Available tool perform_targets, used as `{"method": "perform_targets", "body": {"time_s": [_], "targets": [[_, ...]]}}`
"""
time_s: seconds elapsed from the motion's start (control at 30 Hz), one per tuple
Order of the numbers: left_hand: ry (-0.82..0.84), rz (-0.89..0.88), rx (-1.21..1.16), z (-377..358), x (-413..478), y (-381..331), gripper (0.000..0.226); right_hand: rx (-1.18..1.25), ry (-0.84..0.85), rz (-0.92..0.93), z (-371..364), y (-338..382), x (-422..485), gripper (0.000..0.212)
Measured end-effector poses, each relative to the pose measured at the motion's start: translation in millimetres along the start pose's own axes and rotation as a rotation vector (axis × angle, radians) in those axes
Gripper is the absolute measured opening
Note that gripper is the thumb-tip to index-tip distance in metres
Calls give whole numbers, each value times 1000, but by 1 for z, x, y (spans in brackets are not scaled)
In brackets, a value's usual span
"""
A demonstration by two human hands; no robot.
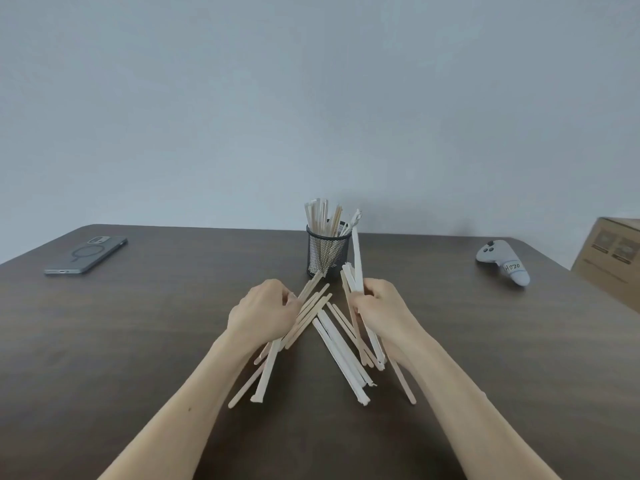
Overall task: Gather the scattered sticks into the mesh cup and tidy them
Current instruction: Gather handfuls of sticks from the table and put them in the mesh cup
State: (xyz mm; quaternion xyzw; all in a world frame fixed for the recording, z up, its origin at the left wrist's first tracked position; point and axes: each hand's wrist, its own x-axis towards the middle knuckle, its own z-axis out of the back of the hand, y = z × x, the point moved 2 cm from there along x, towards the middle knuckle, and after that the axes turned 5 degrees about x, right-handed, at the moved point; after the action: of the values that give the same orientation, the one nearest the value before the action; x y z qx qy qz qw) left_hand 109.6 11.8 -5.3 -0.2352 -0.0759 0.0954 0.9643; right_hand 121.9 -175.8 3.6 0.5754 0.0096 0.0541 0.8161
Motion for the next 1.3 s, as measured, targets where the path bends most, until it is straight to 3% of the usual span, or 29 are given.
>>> {"method": "perform_targets", "body": {"time_s": [0.33,0.53,0.7,0.8,0.87,1.17,1.3], "targets": [[-19,21,-699,14,2,-3,18,399,-27,-3,5,13,4,29],[-78,23,-1080,13,-2,-21,14,661,-34,174,-6,33,-2,28],[-142,-116,-1061,16,-16,-41,32,726,-38,326,-9,42,-15,23],[-129,-219,-1060,14,-21,-47,44,677,-91,421,-7,45,-17,29],[-125,-257,-1060,13,-22,-47,44,638,-140,471,-7,46,-17,23],[-156,-136,-1042,7,-21,-44,62,505,-169,552,-13,26,-26,15],[-131,-151,-963,-1,-30,-48,51,402,-187,535,-22,8,-31,32]]}}
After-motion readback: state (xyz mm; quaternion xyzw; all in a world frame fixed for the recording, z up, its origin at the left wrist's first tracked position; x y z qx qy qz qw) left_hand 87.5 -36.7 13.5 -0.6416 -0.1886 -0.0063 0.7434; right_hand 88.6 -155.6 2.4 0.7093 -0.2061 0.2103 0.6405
